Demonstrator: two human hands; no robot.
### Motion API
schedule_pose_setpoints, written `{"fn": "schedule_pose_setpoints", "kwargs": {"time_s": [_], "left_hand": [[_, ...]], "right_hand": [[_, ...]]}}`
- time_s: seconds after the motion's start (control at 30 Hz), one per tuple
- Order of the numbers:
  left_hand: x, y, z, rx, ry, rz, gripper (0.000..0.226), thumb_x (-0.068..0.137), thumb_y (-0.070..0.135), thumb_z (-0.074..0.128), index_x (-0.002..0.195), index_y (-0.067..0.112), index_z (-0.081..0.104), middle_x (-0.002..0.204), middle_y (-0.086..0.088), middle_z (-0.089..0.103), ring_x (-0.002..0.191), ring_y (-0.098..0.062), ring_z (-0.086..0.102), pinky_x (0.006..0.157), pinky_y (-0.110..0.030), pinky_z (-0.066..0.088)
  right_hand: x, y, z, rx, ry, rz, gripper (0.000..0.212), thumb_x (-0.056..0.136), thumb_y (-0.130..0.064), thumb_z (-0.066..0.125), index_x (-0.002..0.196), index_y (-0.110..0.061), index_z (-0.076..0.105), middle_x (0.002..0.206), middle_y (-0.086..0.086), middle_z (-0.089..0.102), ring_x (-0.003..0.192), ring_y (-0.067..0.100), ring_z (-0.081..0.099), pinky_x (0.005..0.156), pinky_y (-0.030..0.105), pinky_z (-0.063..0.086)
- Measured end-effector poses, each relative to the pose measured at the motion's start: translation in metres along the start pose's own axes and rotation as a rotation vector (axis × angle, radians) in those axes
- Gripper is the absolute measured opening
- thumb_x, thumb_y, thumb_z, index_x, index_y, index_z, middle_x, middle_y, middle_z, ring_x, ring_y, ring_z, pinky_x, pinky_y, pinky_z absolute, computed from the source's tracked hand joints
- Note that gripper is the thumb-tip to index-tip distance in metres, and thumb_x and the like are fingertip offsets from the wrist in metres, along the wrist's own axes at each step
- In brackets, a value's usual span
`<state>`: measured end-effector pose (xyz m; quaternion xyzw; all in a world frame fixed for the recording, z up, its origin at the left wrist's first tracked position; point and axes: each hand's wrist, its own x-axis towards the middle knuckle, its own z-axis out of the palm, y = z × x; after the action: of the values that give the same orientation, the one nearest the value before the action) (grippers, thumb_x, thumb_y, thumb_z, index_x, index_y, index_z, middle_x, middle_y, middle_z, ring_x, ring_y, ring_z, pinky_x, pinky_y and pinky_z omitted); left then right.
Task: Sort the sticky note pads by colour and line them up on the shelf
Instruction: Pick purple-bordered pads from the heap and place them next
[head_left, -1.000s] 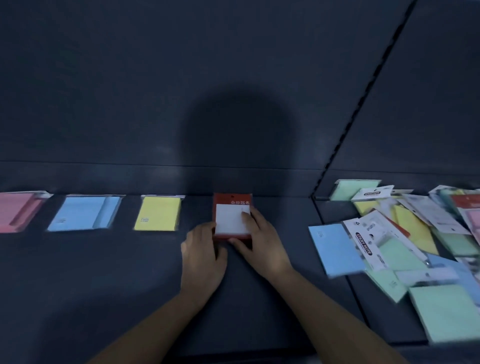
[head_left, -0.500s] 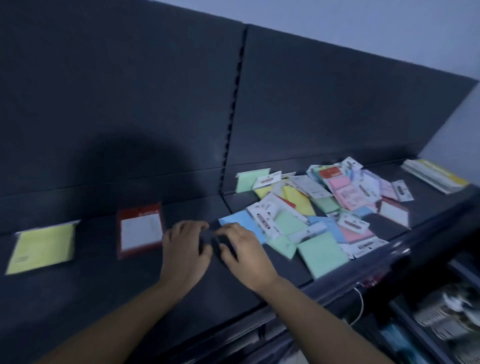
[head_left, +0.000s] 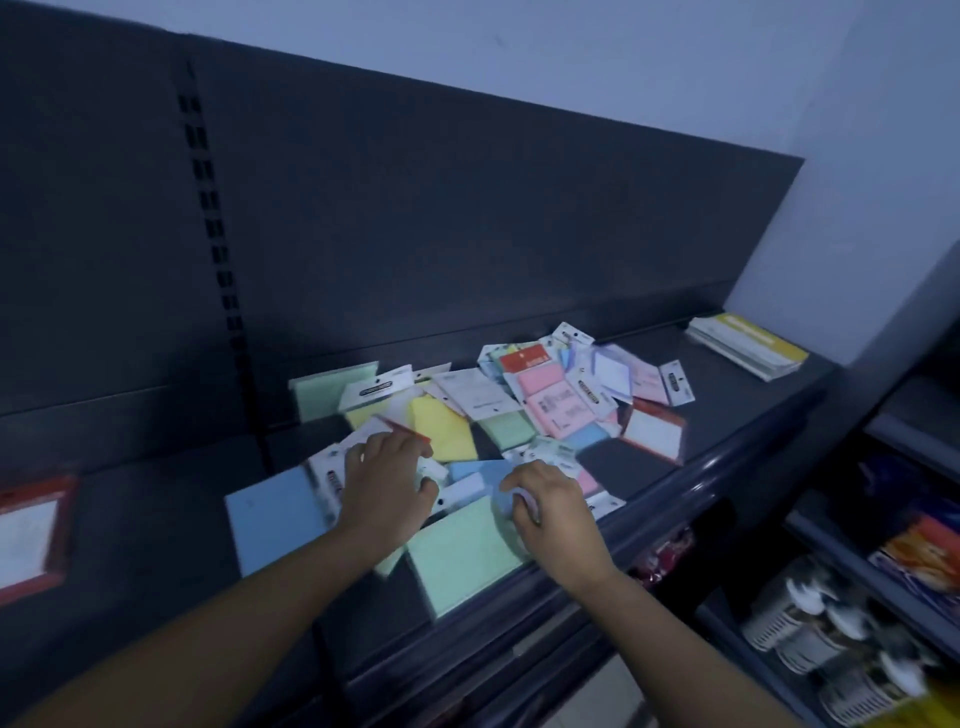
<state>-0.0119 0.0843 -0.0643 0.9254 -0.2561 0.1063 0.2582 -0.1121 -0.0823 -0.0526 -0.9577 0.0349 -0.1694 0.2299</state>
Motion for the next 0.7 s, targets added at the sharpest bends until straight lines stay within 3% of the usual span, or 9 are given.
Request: {"fn": "schedule_pose_setpoints", "kwargs": {"time_s": [0.3,0.5,0.7], "left_hand": [[0.045,0.071,0.049,-0.022,0.014,-0.034,0.023,0.089,0.022,0.052,0.112,0.021,0.056,0.12,0.005,0.055,0.118,-0.017,0.04,0.091,-0.029,0.023],[0.06,0.078,0.053,-0.054,0.032,-0.028,0.018,0.091,0.02,0.051,0.106,0.017,0.062,0.111,0.003,0.06,0.112,-0.018,0.045,0.091,-0.028,0.026],[0.09,0.084,0.057,-0.093,-0.068,0.047,0.024,0.094,0.023,0.048,0.107,0.012,0.064,0.11,-0.003,0.063,0.109,-0.02,0.048,0.091,-0.03,0.033]], "right_hand": [[0.026,0.107,-0.048,0.07,0.126,0.134,0.022,0.084,0.005,0.055,0.095,-0.008,0.069,0.096,0.005,0.067,0.093,0.021,0.058,0.087,0.036,0.046],[0.044,0.137,-0.053,0.084,0.148,0.246,0.022,0.088,-0.003,0.054,0.105,-0.006,0.067,0.104,0.009,0.067,0.099,0.023,0.059,0.09,0.031,0.044],[0.066,0.156,-0.063,0.021,0.11,0.288,0.026,0.088,-0.004,0.055,0.111,-0.008,0.065,0.114,0.008,0.064,0.103,0.023,0.059,0.095,0.039,0.047]]}}
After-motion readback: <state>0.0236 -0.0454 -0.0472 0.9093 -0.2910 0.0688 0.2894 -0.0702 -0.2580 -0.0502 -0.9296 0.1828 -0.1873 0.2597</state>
